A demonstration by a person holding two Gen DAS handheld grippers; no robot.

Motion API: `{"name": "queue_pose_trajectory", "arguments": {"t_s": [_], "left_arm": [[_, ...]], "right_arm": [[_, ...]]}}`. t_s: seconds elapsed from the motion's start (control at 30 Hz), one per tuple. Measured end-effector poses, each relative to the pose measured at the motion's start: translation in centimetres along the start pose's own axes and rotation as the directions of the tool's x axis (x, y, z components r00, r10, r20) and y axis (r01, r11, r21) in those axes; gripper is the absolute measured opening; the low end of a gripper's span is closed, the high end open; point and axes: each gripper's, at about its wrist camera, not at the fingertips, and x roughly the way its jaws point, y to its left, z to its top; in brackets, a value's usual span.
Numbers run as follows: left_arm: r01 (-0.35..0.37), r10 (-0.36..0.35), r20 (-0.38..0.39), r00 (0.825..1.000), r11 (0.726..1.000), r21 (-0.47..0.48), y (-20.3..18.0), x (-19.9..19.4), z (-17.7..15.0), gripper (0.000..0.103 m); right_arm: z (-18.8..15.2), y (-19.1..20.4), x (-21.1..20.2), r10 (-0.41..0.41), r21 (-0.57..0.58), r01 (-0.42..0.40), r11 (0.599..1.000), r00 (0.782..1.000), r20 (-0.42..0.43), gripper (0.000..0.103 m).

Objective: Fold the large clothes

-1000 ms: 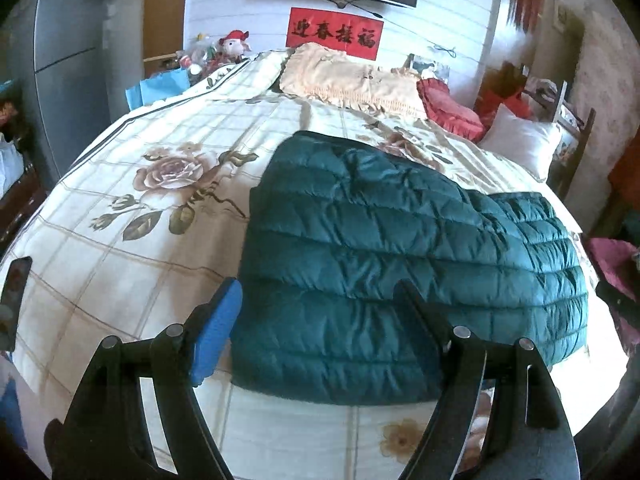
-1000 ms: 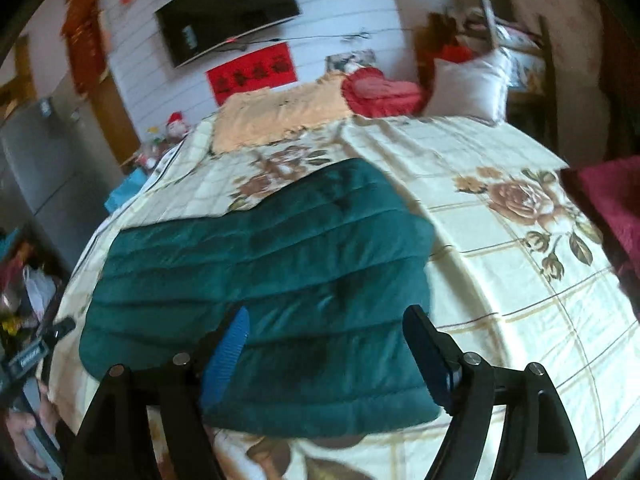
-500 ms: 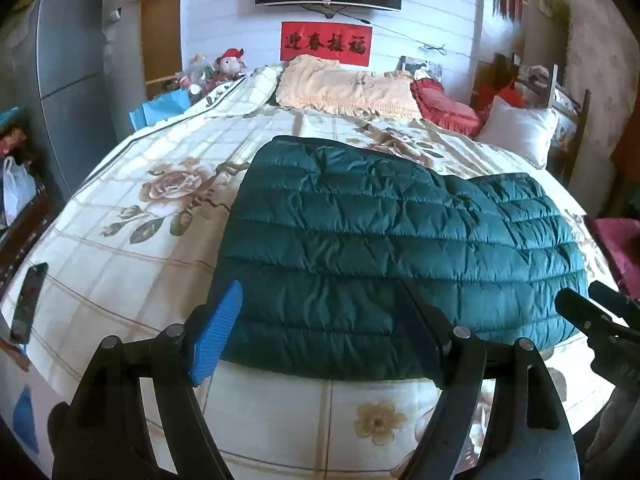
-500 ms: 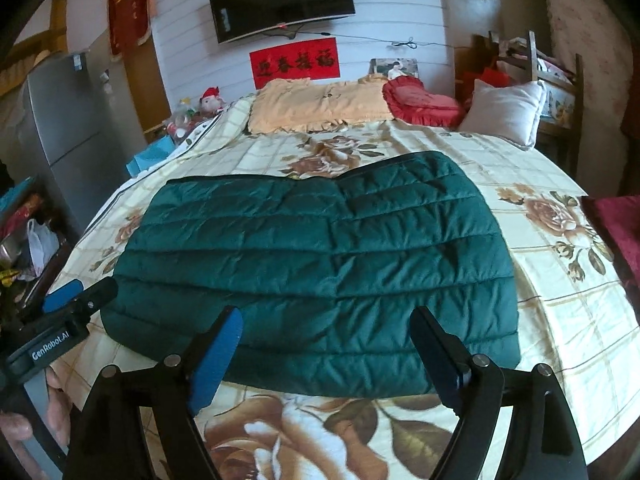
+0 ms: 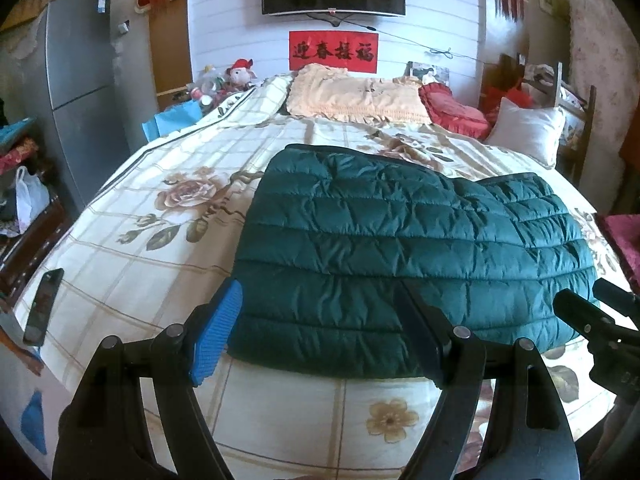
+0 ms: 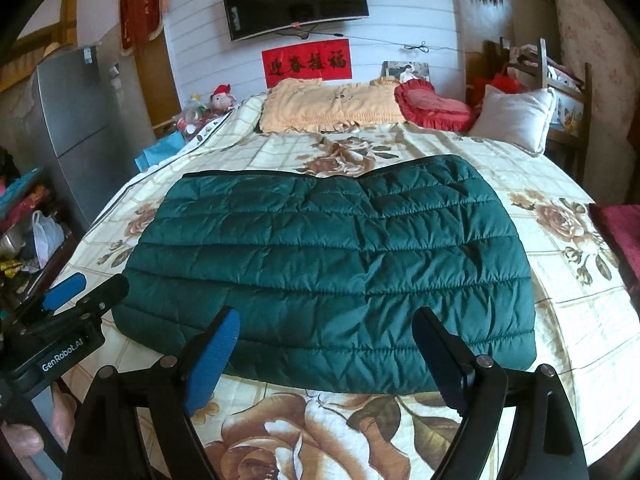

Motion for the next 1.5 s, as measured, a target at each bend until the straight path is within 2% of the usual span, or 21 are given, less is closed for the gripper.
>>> {"name": "queue_pose_trajectory", "arguments": {"t_s": [1.5], "left_arm": [[0.014, -0.014, -0.017, 1.000, 1.000, 0.015, -0.8, 0.5, -0.5, 0.079]], "right_arm": [[-0.2, 0.4, 1.2, 0.025, 0.012, -0.025, 1.000, 0.999, -0.035, 0.086]]}}
